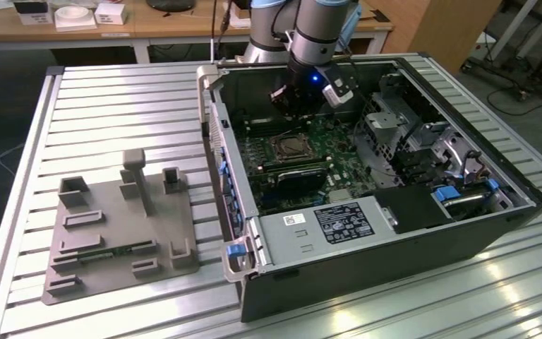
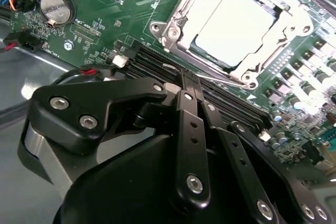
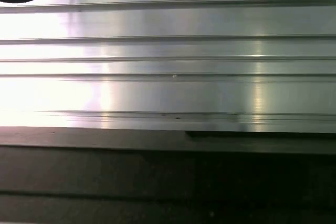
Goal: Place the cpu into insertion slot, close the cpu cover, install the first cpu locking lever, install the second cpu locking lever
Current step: 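Install the first cpu locking lever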
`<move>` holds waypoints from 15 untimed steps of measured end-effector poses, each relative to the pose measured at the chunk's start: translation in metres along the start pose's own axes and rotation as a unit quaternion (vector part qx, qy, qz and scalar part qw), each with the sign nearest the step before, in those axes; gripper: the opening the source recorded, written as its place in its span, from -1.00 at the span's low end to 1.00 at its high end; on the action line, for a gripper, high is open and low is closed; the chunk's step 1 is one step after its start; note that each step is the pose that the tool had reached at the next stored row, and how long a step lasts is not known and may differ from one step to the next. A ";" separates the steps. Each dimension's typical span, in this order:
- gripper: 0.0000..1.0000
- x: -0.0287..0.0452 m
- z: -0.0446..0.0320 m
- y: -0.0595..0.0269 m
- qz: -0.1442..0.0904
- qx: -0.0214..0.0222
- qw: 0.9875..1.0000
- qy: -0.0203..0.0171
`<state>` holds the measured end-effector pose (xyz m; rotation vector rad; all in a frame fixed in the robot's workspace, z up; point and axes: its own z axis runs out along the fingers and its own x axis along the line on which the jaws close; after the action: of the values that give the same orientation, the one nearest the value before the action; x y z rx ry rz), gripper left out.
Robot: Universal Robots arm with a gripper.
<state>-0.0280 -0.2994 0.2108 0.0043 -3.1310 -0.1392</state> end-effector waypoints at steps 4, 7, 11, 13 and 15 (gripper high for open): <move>-0.79 -0.0013 0.0018 -0.0002 0.000 0.000 1.000 0.000; -0.79 -0.0025 0.0030 -0.0003 0.000 0.000 1.000 0.000; -0.79 -0.0038 0.0046 -0.0004 0.000 0.001 1.000 0.000; -0.79 -0.0043 0.0060 -0.0005 0.000 0.001 1.000 0.000; -0.79 -0.0044 0.0072 -0.0007 0.000 0.001 1.000 0.000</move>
<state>-0.0236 -0.2994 0.2036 0.0042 -3.1312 -0.1347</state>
